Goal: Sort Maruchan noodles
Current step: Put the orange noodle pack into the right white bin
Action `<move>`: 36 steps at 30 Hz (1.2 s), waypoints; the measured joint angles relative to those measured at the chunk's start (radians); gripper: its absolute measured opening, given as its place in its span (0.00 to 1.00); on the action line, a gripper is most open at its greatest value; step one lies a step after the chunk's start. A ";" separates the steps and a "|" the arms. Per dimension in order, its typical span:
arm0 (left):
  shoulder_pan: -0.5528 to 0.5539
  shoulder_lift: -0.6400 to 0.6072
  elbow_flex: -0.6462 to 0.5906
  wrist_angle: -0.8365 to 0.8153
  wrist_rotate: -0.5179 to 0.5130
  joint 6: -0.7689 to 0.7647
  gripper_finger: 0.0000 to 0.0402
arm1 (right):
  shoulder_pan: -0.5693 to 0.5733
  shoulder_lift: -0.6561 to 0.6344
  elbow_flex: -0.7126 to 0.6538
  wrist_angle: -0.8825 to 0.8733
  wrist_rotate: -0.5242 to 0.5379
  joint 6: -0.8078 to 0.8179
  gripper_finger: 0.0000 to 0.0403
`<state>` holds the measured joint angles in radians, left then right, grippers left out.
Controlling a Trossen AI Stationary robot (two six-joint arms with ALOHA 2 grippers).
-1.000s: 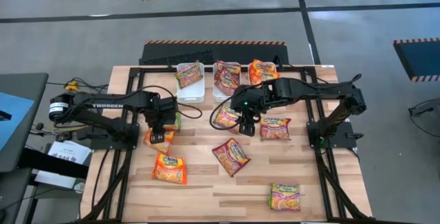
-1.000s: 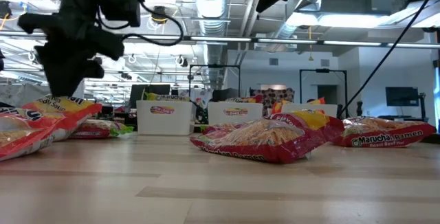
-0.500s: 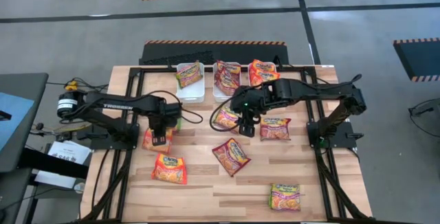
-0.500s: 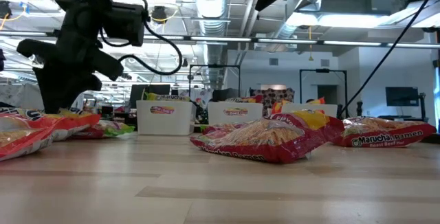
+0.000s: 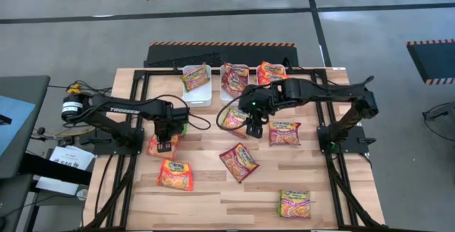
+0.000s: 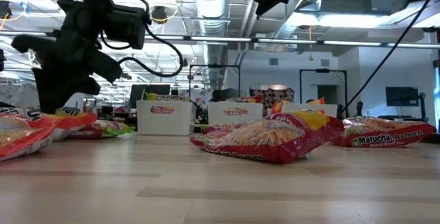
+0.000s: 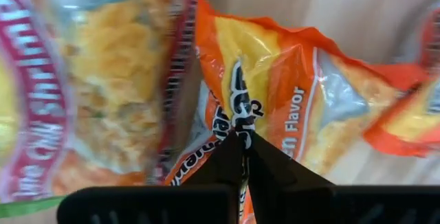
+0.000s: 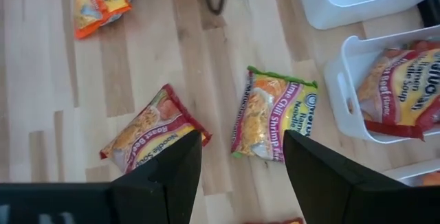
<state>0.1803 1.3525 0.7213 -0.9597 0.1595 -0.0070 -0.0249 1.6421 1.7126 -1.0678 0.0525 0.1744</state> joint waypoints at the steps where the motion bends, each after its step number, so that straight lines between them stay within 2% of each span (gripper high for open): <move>1: -0.004 -0.007 0.000 0.000 0.016 -0.005 0.00 | -0.008 0.000 0.000 0.002 0.000 -0.009 0.57; 11: -0.036 -0.099 0.086 -0.001 0.034 -0.076 0.00 | -0.089 0.000 0.044 0.014 0.002 -0.175 0.57; 20: -0.036 -0.109 0.097 0.009 0.024 -0.084 0.00 | -0.152 -0.007 0.004 -0.083 0.001 -0.114 0.57; 25: -0.036 -0.109 0.155 -0.087 -0.064 -0.065 0.00 | -0.107 -0.007 -0.076 -0.086 0.000 -0.051 0.57; 29: -0.036 -0.112 0.216 -0.189 -0.071 -0.075 0.00 | -0.051 -0.007 -0.125 -0.061 -0.001 0.017 0.57; 36: -0.044 -0.143 0.225 -0.262 -0.067 -0.169 0.00 | 0.054 -0.008 -0.142 -0.012 0.010 0.055 0.57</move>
<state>0.1368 1.2091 0.9463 -1.2216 0.0922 -0.1759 0.0295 1.6344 1.5703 -1.0802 0.0624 0.2291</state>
